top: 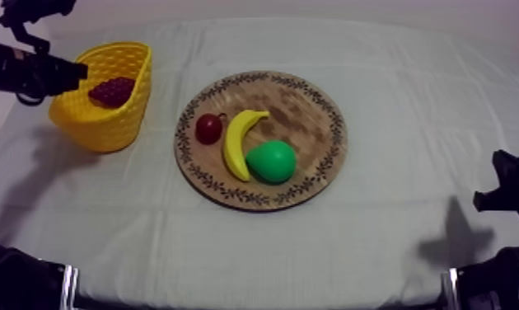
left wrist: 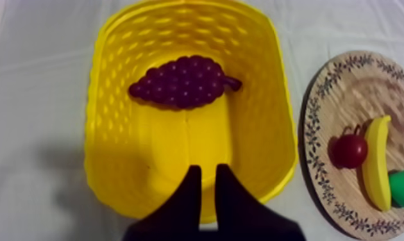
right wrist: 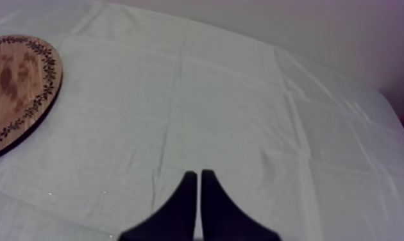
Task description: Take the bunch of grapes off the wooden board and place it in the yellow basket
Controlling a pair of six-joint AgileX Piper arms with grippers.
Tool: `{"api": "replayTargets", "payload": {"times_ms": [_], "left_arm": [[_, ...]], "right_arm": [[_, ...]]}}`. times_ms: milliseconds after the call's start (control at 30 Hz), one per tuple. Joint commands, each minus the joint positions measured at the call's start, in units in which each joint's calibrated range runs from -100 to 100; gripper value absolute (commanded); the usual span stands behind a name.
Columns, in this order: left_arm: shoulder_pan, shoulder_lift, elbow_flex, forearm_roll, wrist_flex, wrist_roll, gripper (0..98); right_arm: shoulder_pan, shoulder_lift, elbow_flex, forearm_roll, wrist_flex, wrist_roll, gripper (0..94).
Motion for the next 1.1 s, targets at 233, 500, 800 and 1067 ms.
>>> {"api": "replayTargets", "payload": {"times_ms": [233, 500, 800, 1067], "left_arm": [[0.7, -17.9, 17.3, 0.19, -10.9, -1.9, 0.1], [0.1, -36.8, 30.3, 0.34, -13.8, -3.3, 0.0], [0.0, -55.9, 41.9, 0.68, -14.1, -2.9, 0.0], [-2.1, -69.8, 47.2, 1.08, -8.5, -2.5, 0.0]], "right_arm": [[0.0, 0.0, 0.0, 0.0, 0.0, 0.0, 0.2], [0.0, 0.0, 0.0, 0.0, 0.0, 0.0, 0.2], [0.0, 0.0, 0.0, 0.0, 0.0, 0.0, 0.2], [0.0, 0.0, 0.0, 0.0, 0.0, 0.0, 0.2]]}}
